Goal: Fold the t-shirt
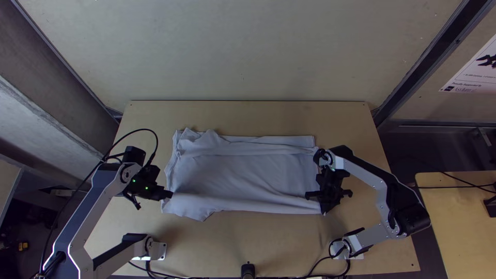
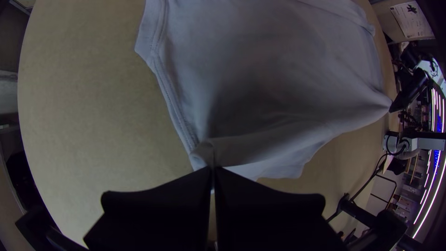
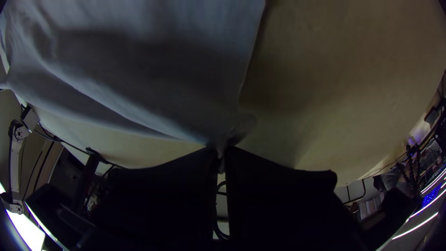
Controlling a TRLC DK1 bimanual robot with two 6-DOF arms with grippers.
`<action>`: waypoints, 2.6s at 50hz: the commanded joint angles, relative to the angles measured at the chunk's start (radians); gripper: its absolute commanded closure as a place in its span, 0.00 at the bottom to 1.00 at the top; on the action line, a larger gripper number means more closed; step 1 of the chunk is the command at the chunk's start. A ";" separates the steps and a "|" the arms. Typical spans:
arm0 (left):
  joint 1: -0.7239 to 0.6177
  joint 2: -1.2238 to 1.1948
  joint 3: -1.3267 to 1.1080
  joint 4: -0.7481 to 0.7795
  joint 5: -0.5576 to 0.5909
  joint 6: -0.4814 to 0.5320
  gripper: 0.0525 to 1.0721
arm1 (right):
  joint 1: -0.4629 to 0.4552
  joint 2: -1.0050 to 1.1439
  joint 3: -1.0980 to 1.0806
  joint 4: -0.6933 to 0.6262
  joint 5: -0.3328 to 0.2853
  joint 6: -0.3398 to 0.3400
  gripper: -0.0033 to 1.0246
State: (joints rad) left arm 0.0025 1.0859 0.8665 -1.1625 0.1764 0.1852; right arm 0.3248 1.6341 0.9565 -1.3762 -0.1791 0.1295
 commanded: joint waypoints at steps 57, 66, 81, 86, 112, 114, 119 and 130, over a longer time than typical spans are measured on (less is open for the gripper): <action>0.005 0.551 0.638 0.004 -0.032 0.042 0.97 | -0.079 0.454 0.872 -0.172 0.161 -0.014 0.97; -0.004 0.614 0.721 0.003 -0.037 0.042 0.97 | -0.090 0.500 0.938 -0.176 0.164 -0.022 0.97; -0.029 0.750 0.862 0.006 -0.060 0.042 0.97 | -0.104 0.581 1.047 -0.182 0.165 -0.027 0.97; -0.035 0.807 0.911 0.014 -0.069 0.040 0.97 | -0.104 0.606 1.082 -0.182 0.165 -0.027 0.97; -0.053 0.947 0.891 0.236 -0.110 0.023 0.37 | -0.116 0.728 1.142 -0.181 0.165 -0.016 0.71; -0.065 0.947 0.878 0.247 -0.123 0.031 0.15 | -0.118 0.730 1.143 -0.181 0.165 -0.010 0.55; -0.091 0.931 0.842 0.257 -0.189 0.042 0.06 | -0.122 0.716 1.140 -0.182 0.167 -0.011 0.26; -0.085 0.776 0.686 0.357 -0.138 0.016 0.05 | -0.128 0.624 1.134 -0.181 0.178 0.001 0.04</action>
State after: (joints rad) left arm -0.0898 1.9717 1.6241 -0.8288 0.0113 0.2058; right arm 0.2016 2.3341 2.0766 -1.5356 -0.0143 0.1192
